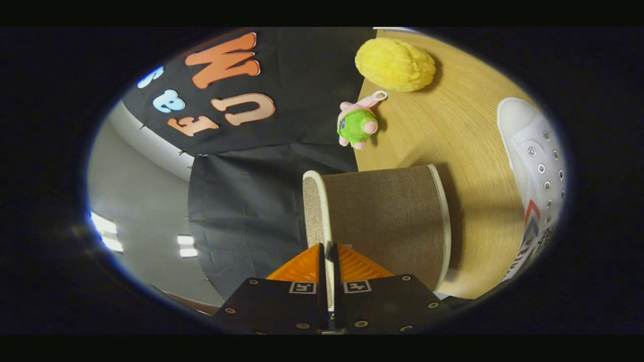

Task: Open the storage box then place both shoes into the box .Put the left shoe in first, then the right shoe, with the right side of both shoes facing outward in a uniform manner.

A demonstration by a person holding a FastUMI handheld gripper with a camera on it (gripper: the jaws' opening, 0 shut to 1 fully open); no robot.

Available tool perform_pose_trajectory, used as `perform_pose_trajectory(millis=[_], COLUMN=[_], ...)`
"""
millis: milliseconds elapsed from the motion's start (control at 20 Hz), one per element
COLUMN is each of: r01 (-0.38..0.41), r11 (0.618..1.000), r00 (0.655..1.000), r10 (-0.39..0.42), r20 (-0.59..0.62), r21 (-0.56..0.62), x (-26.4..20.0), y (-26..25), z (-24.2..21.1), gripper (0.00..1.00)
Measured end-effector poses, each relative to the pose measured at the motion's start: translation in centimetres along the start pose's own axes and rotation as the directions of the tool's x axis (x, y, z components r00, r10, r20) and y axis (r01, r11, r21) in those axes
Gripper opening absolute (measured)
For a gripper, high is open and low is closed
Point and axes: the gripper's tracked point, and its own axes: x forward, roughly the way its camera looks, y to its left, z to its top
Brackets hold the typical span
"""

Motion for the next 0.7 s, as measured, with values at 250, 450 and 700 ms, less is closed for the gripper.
perform_pose_trajectory(millis=[250, 450, 700], r01=[-0.029, 0.013, -0.04], r11=[0.999, 0.998, 0.996], r00=[0.999, 1.0, 0.999], r10=[0.028, -0.013, 0.038], r20=[-0.042, -0.011, -0.028], r21=[-0.029, -0.054, -0.076], x=[0.0, 0.4, 0.4], y=[1.4, 0.7, 3.6], z=[-1.2, -0.1, -0.7], gripper=[0.03, 0.01, 0.01])
